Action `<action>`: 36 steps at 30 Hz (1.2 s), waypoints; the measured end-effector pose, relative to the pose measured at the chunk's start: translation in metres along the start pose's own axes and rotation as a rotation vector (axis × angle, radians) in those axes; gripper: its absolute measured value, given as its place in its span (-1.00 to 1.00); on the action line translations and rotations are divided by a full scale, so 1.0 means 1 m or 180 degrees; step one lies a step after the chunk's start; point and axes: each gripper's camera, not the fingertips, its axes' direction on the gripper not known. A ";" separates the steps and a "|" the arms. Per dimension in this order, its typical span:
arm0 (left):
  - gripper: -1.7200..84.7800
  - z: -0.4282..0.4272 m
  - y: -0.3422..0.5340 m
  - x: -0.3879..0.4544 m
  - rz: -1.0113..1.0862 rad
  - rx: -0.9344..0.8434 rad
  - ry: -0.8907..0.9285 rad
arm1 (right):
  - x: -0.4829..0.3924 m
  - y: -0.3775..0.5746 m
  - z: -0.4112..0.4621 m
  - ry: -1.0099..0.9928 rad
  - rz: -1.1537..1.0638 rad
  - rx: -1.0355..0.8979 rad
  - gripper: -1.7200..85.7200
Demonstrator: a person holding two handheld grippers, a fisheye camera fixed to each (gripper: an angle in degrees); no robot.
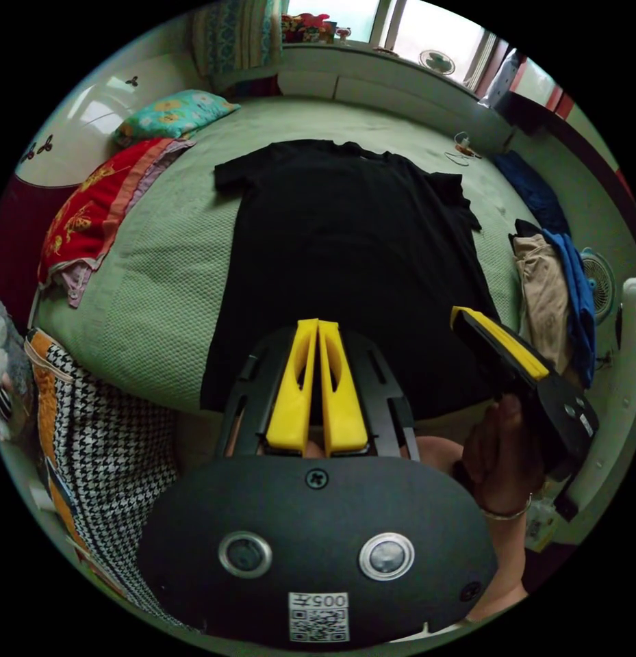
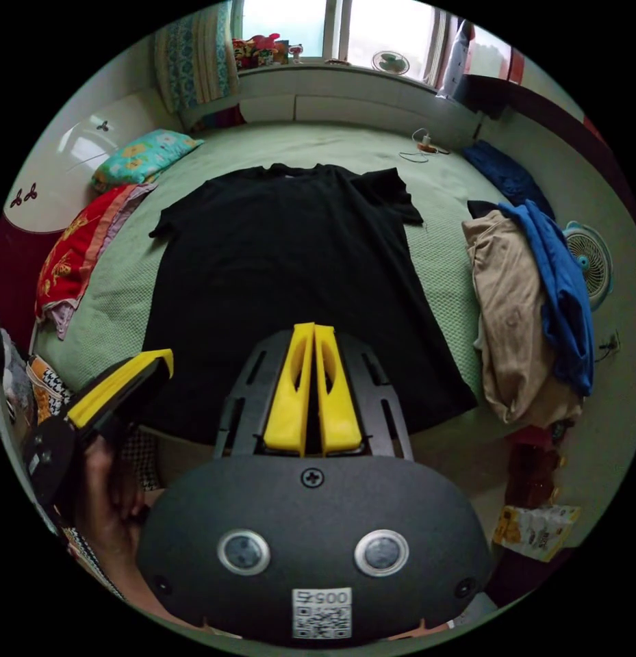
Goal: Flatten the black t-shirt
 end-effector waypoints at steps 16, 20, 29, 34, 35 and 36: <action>-0.98 -0.024 -0.036 -0.015 -0.0311 0.0103 0.0120 | -0.029 -0.036 0.011 0.0562 0.0094 0.0198 -0.99; -0.98 -0.022 -0.045 -0.016 -0.0155 -0.0061 -0.0011 | -0.058 -0.073 -0.001 0.0111 -0.0135 0.0416 -0.99; -0.98 0.003 -0.077 -0.032 -0.0097 -0.0518 -0.0054 | -0.113 -0.086 0.074 0.0486 -0.0656 -0.0252 -0.99; -0.97 0.009 -0.095 -0.019 0.0113 -0.0508 -0.0029 | -0.103 -0.095 0.071 0.0348 -0.0595 -0.0027 -0.99; -0.97 0.009 -0.096 -0.018 0.0111 -0.0518 -0.0044 | -0.097 -0.099 0.074 0.0300 -0.0536 -0.0080 -0.99; -0.97 0.010 -0.100 -0.017 0.0101 -0.0529 -0.0069 | -0.094 -0.100 0.076 0.0255 -0.0500 -0.0100 -0.99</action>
